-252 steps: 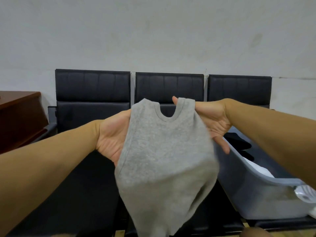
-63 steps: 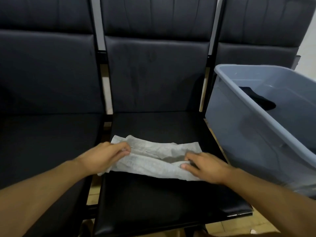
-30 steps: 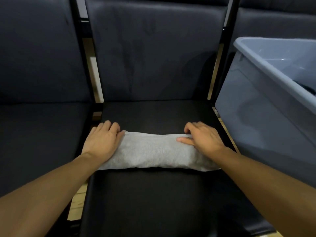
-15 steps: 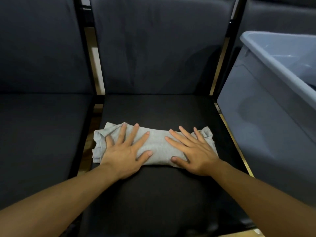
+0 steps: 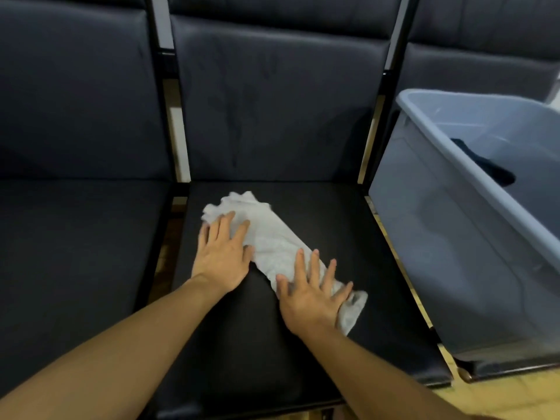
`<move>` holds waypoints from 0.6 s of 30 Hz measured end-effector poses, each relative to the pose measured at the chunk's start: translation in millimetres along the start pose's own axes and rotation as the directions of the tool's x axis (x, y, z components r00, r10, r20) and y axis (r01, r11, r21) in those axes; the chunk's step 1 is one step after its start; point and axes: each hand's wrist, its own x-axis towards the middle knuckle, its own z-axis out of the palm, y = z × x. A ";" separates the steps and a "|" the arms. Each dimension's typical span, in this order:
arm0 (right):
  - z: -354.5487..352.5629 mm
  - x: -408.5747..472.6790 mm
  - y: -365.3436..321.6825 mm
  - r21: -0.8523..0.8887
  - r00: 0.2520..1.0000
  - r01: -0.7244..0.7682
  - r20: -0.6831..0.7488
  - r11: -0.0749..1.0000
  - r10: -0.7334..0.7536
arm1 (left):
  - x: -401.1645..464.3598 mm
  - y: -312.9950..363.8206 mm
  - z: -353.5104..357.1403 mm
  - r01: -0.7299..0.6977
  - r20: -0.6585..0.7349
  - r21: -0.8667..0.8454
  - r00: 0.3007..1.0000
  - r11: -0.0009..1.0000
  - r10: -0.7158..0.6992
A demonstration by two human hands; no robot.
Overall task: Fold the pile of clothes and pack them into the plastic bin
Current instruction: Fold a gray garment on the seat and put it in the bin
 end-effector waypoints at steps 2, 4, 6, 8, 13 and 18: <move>0.4 -17.5 -17.1 0.157 0.990 -0.122 0.091 0.980 0.109 | -8.6 8.9 -3.1 0.002 -0.012 -0.120 1.000 0.993 -0.003; -5.5 -33.0 -30.5 0.320 0.976 -0.176 0.180 0.931 0.122 | -15.9 11.0 -3.0 -0.092 -0.023 -0.215 0.996 0.972 0.090; -12.0 -48.6 -34.4 0.422 0.982 -0.110 0.184 0.900 0.034 | -26.6 3.8 -6.4 -0.260 -0.031 -0.268 0.965 0.927 0.262; -20.7 -65.9 -23.8 0.365 0.982 0.104 0.112 0.925 -0.154 | -40.1 -8.4 -13.6 -0.431 -0.026 -0.246 0.898 0.868 0.438; -25.3 -78.1 47.6 -0.199 0.628 0.757 -0.036 0.622 -0.777 | -84.6 -25.5 -34.4 -0.651 0.224 -0.124 0.717 0.749 0.660; -26.9 -57.8 74.5 -0.302 0.499 0.839 0.099 0.452 -0.861 | -109.2 -3.3 -23.7 -0.614 0.388 -0.093 0.703 0.784 0.597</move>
